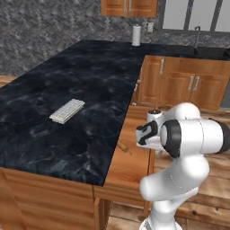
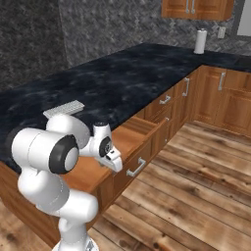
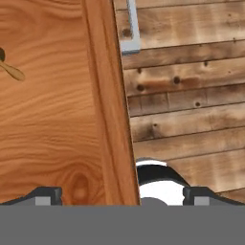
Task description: Pick the rolling pin from the drawer and place it on the counter.
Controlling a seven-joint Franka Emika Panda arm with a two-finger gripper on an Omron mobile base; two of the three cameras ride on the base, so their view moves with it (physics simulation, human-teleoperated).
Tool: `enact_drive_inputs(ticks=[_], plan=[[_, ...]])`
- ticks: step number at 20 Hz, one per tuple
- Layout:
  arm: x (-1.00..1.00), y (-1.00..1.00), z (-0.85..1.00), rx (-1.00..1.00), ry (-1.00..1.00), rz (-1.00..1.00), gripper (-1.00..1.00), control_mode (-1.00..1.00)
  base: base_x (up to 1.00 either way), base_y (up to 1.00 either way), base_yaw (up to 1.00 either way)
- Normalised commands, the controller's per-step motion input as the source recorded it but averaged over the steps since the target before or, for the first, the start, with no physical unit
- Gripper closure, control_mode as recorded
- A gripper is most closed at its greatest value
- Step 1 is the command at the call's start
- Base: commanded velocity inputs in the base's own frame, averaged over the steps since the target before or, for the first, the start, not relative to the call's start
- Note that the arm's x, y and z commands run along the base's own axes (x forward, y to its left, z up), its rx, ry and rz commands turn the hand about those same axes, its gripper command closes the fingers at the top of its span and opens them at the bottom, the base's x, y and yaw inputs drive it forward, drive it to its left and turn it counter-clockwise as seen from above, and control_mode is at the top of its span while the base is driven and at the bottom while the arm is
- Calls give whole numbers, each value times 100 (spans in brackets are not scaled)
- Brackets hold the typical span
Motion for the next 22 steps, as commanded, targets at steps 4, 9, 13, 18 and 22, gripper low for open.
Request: enact_drive_inputs(ticks=[4,9,13,18,22], plan=[[14,0,-40,0,0,4,-100,-100,0,0,0],[4,-22,-48,0,0,0,-100,-100,0,0,0],[0,-73,-57,0,0,0,-100,-100,0,0,0],[0,-100,-59,0,0,-2,-100,-100,0,0,0],[0,-100,-65,4,0,-7,-100,-100,0,0,0]])
